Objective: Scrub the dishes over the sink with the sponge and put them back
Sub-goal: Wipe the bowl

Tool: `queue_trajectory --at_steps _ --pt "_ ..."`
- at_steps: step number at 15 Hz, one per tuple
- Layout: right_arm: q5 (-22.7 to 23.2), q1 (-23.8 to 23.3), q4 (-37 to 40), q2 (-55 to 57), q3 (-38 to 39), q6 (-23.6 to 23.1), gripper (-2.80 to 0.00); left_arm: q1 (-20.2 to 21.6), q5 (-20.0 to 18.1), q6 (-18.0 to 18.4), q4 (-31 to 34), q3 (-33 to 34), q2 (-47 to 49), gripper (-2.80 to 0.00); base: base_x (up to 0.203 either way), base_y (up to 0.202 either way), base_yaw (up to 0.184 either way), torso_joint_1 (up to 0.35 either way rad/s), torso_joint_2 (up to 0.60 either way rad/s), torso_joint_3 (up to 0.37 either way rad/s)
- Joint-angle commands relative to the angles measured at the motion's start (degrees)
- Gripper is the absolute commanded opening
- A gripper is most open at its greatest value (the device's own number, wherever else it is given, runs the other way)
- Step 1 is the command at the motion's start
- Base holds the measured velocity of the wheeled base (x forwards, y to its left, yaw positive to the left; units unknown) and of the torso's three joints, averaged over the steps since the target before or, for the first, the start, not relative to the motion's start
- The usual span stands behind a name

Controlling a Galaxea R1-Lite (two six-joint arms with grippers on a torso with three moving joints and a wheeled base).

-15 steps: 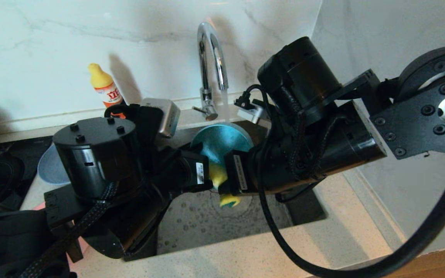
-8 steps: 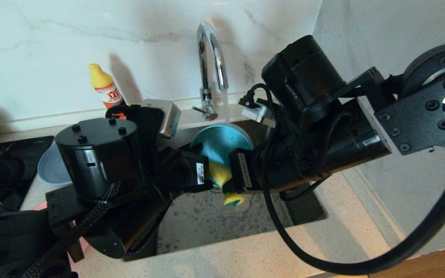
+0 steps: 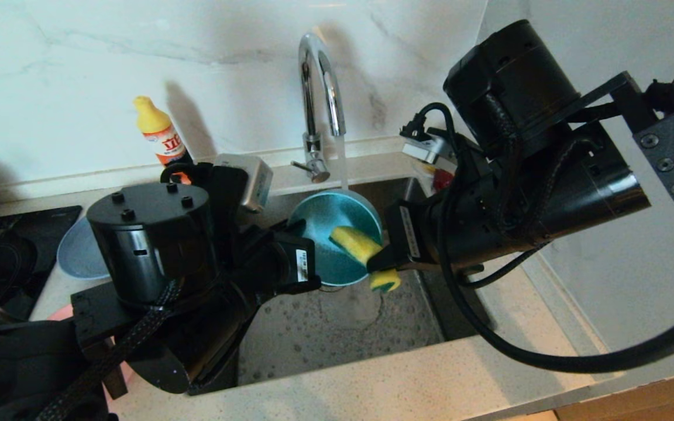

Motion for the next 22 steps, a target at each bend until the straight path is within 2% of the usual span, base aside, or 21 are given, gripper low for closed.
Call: queue_trajectory --at_steps 1,5,10,20,22 --pt "-0.21 -0.40 0.06 -0.25 -1.37 0.19 -2.80 0.01 0.19 -0.15 -0.35 0.62 -0.11 -2.80 0.000 0.000 0.000 0.000 0.00 0.000" --pt "0.01 -0.93 -0.03 0.60 -5.03 0.08 -2.80 0.00 0.12 -0.21 -0.35 1.21 0.15 -2.80 0.000 0.000 0.000 0.000 0.00 0.000" --pt "0.07 1.06 -0.22 1.70 -5.74 -0.10 -2.80 0.01 0.19 -0.04 -0.35 1.39 -0.02 -2.80 0.000 0.000 0.000 0.000 0.00 0.000" --pt "0.13 3.70 -0.01 4.44 -1.78 0.04 -2.80 0.01 0.28 0.05 -0.35 0.86 -0.67 -2.80 0.000 0.000 0.000 0.000 0.00 0.000" --pt "0.06 5.43 -0.07 5.47 -2.24 0.15 -2.80 0.01 0.36 0.05 -0.35 0.87 -0.90 -2.80 0.000 0.000 0.000 0.000 0.00 0.000"
